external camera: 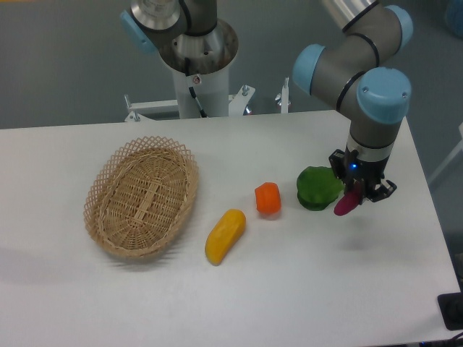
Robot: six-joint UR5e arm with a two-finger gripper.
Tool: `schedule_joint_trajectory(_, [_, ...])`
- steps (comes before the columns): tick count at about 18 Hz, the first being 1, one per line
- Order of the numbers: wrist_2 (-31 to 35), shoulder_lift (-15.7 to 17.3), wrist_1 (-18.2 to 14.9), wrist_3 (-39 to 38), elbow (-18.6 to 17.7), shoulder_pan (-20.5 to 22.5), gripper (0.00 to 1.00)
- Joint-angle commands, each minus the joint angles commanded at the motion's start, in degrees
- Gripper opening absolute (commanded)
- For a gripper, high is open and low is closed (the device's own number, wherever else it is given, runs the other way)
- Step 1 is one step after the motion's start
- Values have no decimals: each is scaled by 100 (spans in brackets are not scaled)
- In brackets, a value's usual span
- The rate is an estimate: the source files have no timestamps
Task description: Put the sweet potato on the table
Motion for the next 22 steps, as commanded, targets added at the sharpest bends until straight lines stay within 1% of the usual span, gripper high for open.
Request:
schedule_joint_trajectory(17, [-44,-26,9,-18,26,9,4])
schedule_joint_trajectory(20, [-61,-105,18,-9,114,18,4])
schedule_joint_trajectory(22, [-70,-219,44,-18,219,9,4])
